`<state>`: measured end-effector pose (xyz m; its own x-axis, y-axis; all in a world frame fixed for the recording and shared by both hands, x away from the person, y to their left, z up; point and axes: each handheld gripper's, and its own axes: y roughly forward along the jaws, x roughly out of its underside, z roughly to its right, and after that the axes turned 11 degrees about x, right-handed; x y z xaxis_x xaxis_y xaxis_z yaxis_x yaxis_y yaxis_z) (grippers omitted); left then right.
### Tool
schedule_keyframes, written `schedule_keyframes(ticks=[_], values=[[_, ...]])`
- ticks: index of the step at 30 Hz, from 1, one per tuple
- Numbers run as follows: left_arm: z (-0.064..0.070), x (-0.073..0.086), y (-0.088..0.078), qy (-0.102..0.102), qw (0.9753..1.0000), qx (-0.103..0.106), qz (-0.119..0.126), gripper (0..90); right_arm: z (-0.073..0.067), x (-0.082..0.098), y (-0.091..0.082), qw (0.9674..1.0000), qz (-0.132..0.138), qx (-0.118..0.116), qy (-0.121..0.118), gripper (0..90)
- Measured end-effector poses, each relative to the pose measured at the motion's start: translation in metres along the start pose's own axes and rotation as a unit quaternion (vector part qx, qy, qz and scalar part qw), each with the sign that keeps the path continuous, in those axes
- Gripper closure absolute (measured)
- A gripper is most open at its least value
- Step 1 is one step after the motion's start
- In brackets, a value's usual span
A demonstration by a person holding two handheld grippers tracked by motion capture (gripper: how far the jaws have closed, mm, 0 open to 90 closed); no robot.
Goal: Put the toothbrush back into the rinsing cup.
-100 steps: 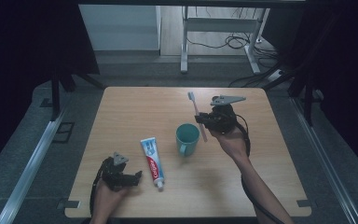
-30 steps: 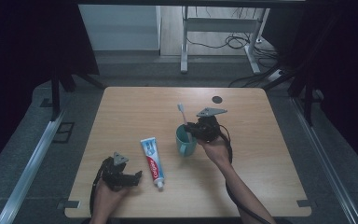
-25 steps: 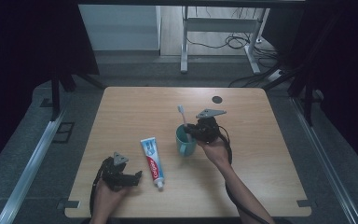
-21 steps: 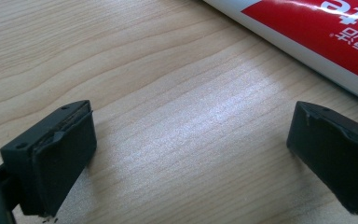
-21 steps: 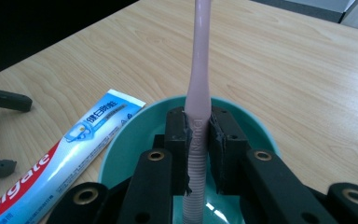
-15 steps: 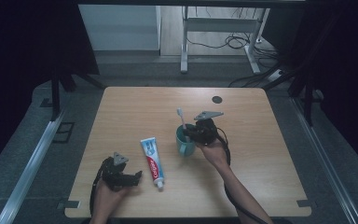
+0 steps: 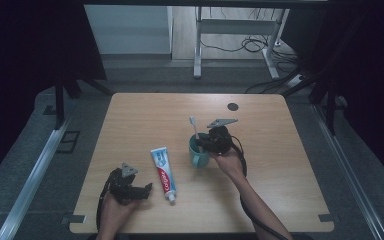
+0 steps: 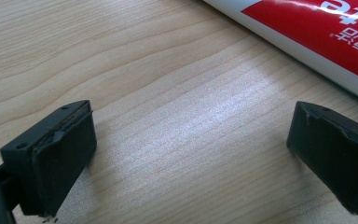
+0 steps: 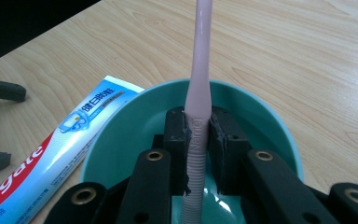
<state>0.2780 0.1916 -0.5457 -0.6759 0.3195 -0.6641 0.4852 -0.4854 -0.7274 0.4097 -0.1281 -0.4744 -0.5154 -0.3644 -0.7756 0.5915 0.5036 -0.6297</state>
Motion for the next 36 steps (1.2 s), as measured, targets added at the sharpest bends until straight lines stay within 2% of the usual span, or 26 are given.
schedule_keyframes(ticks=[4, 12, 20, 29, 36], values=[[0.0, 0.0, 0.0, 0.0, 1.0, 0.0, 0.0, 1.3, 0.001, -0.001, 0.003, 0.9999, -0.009, 0.006, 0.0, 75.1], [0.0, 0.0, 0.0, 0.0, 1.0, 0.0, 0.0, 1.3, 0.001, -0.001, 0.002, 1.0, -0.006, 0.008, 0.001, 71.9], [0.0, 0.0, 0.0, 0.001, 1.0, 0.0, 0.0, 1.3, -0.005, -0.005, -0.004, 0.9999, 0.001, 0.004, -0.015, 66.3], [0.0, 0.0, 0.0, 0.004, 1.0, 0.0, -0.001, 1.3, -0.012, -0.009, -0.014, 0.9989, 0.009, 0.01, -0.045, 51.1], [0.0, 0.0, 0.0, 0.004, 1.0, 0.0, -0.001, 1.3, -0.009, -0.011, -0.022, 0.9991, 0.005, 0.009, -0.042, 41.7]])
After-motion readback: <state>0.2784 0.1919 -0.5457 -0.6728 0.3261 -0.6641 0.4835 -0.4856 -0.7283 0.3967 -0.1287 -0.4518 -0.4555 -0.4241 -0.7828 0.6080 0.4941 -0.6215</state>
